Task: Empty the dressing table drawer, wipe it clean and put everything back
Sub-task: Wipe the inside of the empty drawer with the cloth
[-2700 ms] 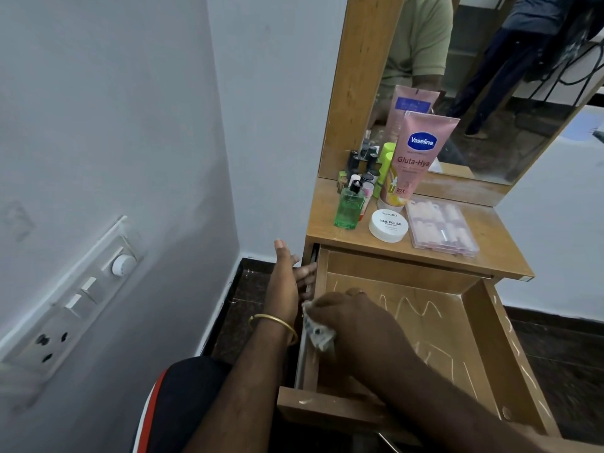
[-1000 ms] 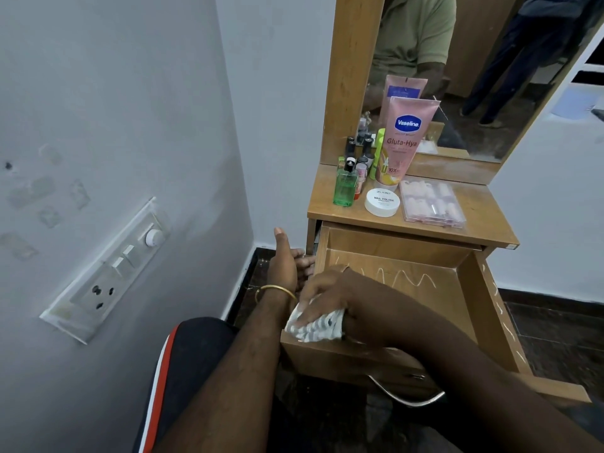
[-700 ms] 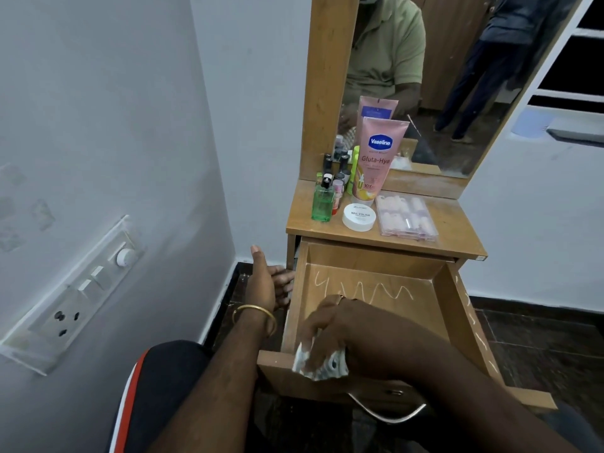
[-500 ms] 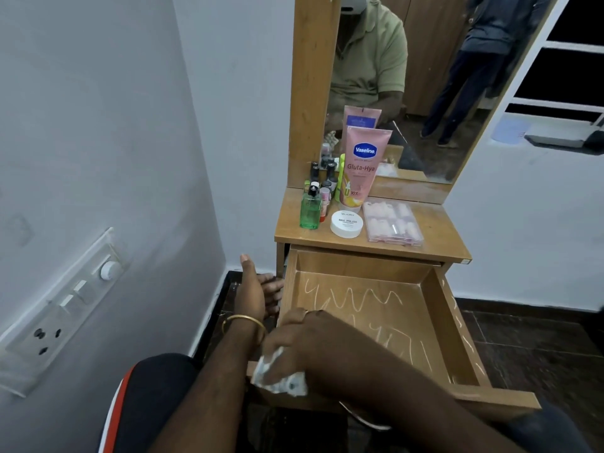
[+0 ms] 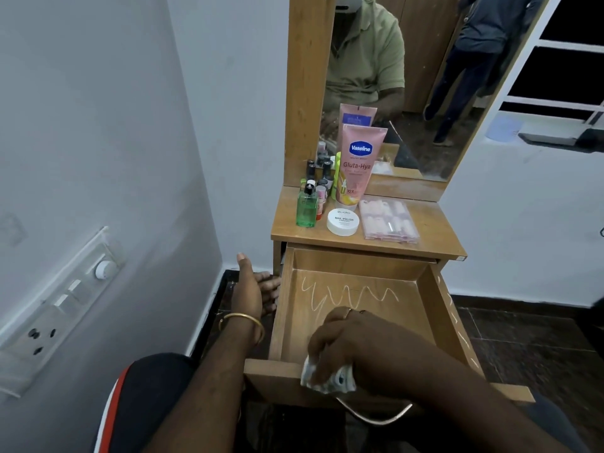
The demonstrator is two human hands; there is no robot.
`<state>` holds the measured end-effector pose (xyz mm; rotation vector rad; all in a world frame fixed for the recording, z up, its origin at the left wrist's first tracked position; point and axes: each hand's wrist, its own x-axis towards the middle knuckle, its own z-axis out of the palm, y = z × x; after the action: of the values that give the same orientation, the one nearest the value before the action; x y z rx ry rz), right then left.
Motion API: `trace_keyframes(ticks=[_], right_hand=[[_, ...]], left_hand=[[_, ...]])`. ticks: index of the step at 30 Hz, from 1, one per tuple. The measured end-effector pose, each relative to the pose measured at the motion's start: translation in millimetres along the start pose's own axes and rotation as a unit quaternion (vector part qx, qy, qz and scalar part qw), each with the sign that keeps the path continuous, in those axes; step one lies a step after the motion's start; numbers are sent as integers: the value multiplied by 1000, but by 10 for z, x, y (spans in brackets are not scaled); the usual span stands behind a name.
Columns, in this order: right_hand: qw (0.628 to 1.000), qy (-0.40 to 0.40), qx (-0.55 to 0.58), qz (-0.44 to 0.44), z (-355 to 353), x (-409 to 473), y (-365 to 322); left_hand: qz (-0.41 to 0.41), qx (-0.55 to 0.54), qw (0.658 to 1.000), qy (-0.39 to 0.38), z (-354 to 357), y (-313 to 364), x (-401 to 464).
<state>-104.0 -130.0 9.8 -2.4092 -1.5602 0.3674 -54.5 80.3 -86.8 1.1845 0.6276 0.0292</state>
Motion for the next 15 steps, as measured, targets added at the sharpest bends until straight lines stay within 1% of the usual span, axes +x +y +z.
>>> trace_keyframes(ticks=[2, 6, 8, 13, 15], right_hand=[[999, 26, -21, -16, 87, 149, -92], [995, 80, -2, -54, 277, 498, -298], [994, 95, 4, -60, 305, 534, -299], [999, 41, 16, -1, 180, 64, -13], [999, 20, 13, 42, 94, -235, 133]], left_hand=[[-2, 8, 1000, 4, 8, -1, -9], [-16, -1, 1000, 9, 22, 40, -48], [-21, -2, 1000, 12, 15, 44, -46], [-12, 5, 1000, 5, 14, 18, -17], [-11, 4, 1000, -5, 18, 23, -23]])
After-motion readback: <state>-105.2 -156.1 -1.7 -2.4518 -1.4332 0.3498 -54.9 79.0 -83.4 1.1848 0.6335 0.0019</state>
